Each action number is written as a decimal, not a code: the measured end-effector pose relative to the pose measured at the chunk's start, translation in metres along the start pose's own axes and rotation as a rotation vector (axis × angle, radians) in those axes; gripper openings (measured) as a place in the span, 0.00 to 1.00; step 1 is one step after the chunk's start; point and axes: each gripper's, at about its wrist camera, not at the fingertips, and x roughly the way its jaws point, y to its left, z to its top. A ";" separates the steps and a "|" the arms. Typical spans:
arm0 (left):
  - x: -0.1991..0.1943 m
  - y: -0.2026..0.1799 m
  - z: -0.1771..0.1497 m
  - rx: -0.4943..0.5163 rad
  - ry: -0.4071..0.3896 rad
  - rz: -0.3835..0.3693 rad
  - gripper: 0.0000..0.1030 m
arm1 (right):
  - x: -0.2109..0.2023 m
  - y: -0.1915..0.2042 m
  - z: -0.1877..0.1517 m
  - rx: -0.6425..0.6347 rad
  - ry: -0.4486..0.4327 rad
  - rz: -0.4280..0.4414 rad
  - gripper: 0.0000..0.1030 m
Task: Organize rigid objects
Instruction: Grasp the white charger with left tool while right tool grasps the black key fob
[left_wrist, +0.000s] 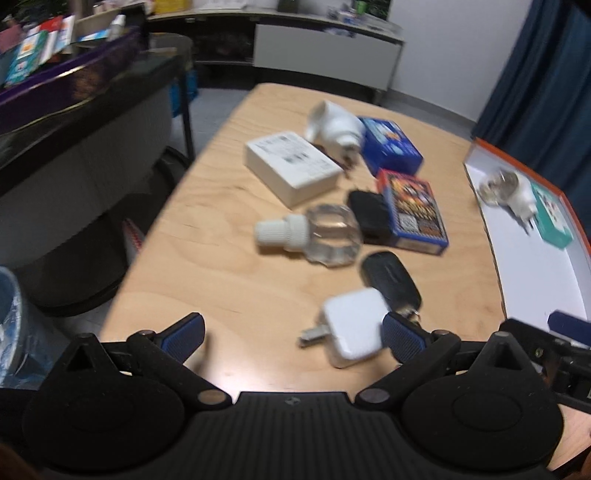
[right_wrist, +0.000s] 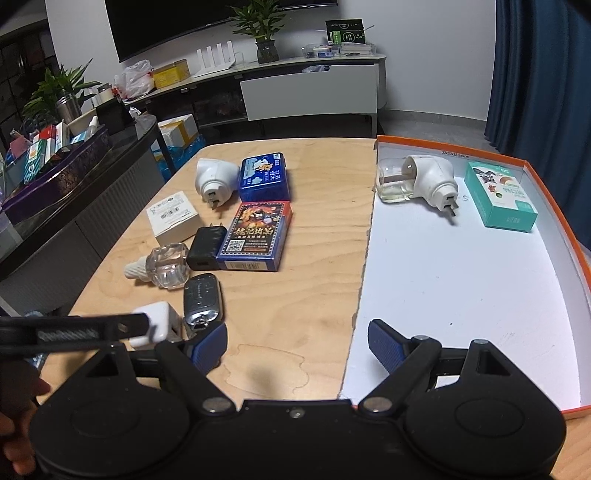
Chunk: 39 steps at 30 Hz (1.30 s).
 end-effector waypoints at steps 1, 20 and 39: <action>0.002 -0.001 -0.001 -0.002 -0.012 -0.016 1.00 | 0.000 -0.001 0.000 -0.003 -0.002 -0.006 0.95; 0.002 0.013 -0.008 0.071 -0.078 -0.083 0.45 | 0.015 0.007 -0.001 -0.022 0.033 0.047 0.95; -0.009 0.028 -0.008 0.139 -0.128 -0.022 0.41 | 0.038 0.050 0.008 -0.113 0.074 0.136 0.94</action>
